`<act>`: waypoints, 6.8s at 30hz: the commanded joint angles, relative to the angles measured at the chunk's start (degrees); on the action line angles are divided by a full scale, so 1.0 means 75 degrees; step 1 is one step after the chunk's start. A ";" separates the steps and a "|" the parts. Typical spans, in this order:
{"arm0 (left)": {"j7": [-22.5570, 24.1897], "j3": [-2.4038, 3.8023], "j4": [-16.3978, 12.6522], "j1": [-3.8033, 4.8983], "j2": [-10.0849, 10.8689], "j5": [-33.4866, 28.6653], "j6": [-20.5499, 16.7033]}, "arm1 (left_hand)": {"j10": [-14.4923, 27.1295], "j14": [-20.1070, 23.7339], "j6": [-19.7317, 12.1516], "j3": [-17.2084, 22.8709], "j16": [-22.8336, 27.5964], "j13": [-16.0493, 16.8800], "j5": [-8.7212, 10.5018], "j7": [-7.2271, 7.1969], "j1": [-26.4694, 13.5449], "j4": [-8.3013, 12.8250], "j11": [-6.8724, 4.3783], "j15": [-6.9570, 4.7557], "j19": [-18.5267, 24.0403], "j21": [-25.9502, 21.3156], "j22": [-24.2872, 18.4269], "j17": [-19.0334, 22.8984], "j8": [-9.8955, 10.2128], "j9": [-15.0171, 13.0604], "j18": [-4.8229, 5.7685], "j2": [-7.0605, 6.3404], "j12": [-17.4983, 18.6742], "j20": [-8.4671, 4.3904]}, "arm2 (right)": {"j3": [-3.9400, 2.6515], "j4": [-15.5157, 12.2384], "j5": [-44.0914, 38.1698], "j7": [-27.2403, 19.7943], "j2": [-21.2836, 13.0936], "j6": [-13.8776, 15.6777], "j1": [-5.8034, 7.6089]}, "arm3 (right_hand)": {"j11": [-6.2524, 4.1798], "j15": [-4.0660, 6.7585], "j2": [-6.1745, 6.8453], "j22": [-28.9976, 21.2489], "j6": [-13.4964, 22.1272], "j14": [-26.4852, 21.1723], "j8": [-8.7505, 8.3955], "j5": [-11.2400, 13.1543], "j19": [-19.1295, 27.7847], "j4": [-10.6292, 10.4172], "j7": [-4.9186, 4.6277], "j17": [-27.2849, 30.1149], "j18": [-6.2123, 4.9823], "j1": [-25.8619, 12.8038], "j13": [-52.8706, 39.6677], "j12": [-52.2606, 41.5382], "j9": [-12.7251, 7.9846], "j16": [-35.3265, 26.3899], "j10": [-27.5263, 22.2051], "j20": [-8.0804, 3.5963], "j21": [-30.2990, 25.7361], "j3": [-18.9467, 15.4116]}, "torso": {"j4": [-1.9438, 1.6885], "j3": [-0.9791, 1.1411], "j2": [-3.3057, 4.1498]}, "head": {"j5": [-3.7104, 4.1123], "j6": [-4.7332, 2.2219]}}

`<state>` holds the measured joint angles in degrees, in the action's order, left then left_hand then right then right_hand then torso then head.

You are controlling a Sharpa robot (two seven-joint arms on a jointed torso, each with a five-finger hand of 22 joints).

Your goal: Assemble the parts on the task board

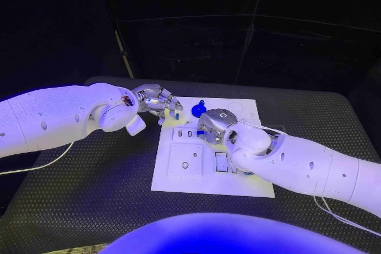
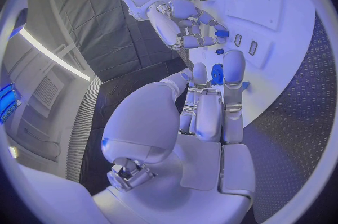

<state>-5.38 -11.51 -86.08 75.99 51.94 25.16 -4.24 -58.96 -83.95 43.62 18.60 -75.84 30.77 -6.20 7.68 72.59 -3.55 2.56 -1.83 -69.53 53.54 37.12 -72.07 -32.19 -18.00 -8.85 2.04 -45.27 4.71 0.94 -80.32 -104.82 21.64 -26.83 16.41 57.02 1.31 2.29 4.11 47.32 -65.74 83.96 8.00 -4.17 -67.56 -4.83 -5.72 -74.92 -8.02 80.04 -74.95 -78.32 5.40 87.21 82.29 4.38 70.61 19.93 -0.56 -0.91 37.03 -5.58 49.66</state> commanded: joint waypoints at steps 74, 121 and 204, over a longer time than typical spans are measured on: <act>0.0993 -0.0262 -0.0559 -0.0433 -0.0210 -0.1741 -0.0120 | -0.0302 -0.0569 0.0599 -0.2057 -0.1412 -0.0073 0.0044 0.0071 -0.1038 -0.1615 0.0127 0.0156 -0.0846 0.1893 0.2440 -0.1641 0.1042 0.1642 0.0274 0.0215 -0.1080 0.0095 | -0.0004 -0.1644 0.2477 -0.1863 -0.1389 0.3550 -0.0009 | -0.0091 0.0107 -0.0197 0.0230 0.0003 0.0690 0.0102 -0.0512 -0.0152 0.0115 0.0069 -0.1479 0.0078 0.0004 -0.0452 -0.0140 0.0150 0.0102 0.0110 -0.0139 0.0144 0.0015 | -0.0004 0.0000 0.0007 | -0.0011 -0.0383; 0.1138 -0.0262 -0.0516 -0.0439 -0.0214 -0.1749 -0.0096 | -0.0383 -0.0618 0.0978 -0.2425 -0.1511 -0.0169 0.0040 -0.0011 -0.0772 -0.1552 0.0052 0.0093 -0.0842 0.1969 0.2530 -0.1777 0.1163 0.1812 0.0285 0.0398 -0.1060 0.0037 | -0.0004 -0.1455 0.2296 -0.1582 -0.1268 0.3001 -0.0008 | -0.0084 0.0100 -0.0161 0.0213 0.0003 0.0689 0.0110 -0.0494 -0.0142 0.0109 0.0065 -0.1474 0.0076 -0.0053 -0.0446 -0.0130 0.0167 0.0099 0.0106 -0.0135 0.0137 -0.0034 | -0.0005 -0.0006 0.0006 | -0.0013 -0.0337; 0.1334 -0.0259 -0.0382 -0.0369 0.0499 -0.2076 -0.0180 | -0.0458 -0.0626 0.1027 -0.2672 -0.1526 -0.0259 0.0037 0.0024 -0.0588 -0.1434 0.0076 0.0111 -0.0797 0.1936 0.2467 -0.1790 0.1463 0.1908 0.0270 0.0475 -0.0977 0.0048 | -0.0006 -0.0363 0.1641 -0.2546 -0.0954 0.0198 0.0343 | -0.0096 0.0109 -0.0230 0.0266 0.0016 0.0709 0.0122 -0.0441 -0.0160 0.0159 0.0079 -0.1570 0.0083 -0.0016 -0.0573 -0.0239 0.0204 0.0148 0.0181 -0.0137 0.0155 -0.0031 | -0.0018 -0.0012 0.0011 | -0.0100 -0.0347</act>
<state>2.76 -13.53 -89.07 73.10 55.67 9.94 -5.01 -62.14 -84.17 51.11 -1.09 -87.37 28.88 -5.99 7.59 67.72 -14.21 3.07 -0.82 -75.77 68.42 55.66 -74.91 -21.48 -3.62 -7.10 5.71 -52.80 5.03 0.95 -83.32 -91.37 7.76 -34.15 24.24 59.32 0.63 2.78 3.18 49.38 -65.33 84.04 8.74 -7.23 -68.38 -3.91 -5.40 -74.94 -8.02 79.40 -74.95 -79.87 6.23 87.98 83.25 3.37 71.62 19.72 -0.66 -0.94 37.05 -6.22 47.11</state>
